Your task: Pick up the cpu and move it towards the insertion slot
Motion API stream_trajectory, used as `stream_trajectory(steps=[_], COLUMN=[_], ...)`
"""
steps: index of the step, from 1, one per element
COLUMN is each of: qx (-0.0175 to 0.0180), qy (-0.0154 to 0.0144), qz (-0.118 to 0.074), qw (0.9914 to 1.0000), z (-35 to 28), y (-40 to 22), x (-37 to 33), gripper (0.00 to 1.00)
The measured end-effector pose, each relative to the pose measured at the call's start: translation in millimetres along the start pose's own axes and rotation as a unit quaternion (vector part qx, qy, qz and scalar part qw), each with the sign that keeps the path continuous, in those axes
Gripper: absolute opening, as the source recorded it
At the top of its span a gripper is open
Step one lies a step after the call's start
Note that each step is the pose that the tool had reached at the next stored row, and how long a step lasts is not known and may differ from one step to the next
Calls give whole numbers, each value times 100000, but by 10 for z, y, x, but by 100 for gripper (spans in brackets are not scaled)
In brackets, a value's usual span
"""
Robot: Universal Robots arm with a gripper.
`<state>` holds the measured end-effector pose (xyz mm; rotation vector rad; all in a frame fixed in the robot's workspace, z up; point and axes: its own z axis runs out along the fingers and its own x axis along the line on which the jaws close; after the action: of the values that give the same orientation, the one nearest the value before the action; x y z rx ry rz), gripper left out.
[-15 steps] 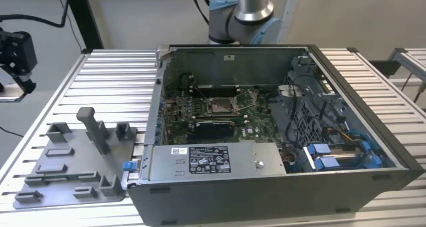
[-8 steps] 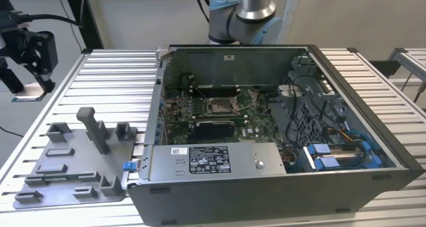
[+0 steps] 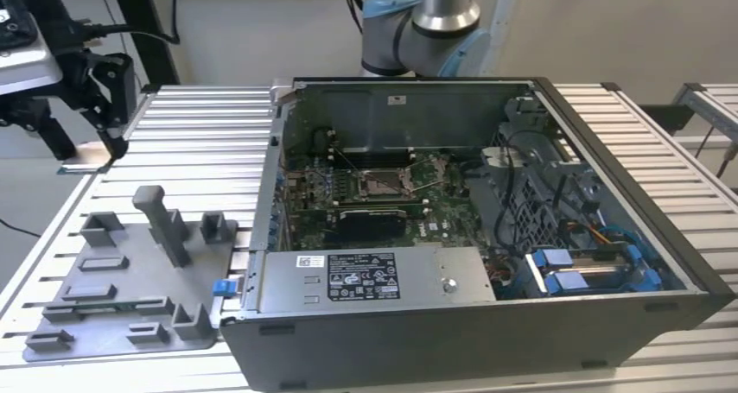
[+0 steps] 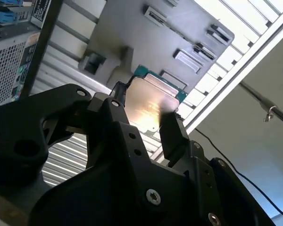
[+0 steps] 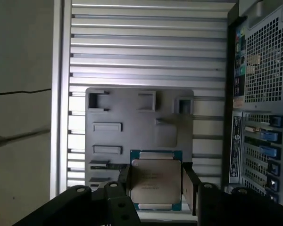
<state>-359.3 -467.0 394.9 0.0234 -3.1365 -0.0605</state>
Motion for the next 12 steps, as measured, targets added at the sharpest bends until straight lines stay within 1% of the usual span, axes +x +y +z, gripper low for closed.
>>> stream_trajectory(steps=[12], qx=[-3], qy=[-3], qz=[4], qw=[100000], z=[-1], y=[36], x=[-547], gripper=[0])
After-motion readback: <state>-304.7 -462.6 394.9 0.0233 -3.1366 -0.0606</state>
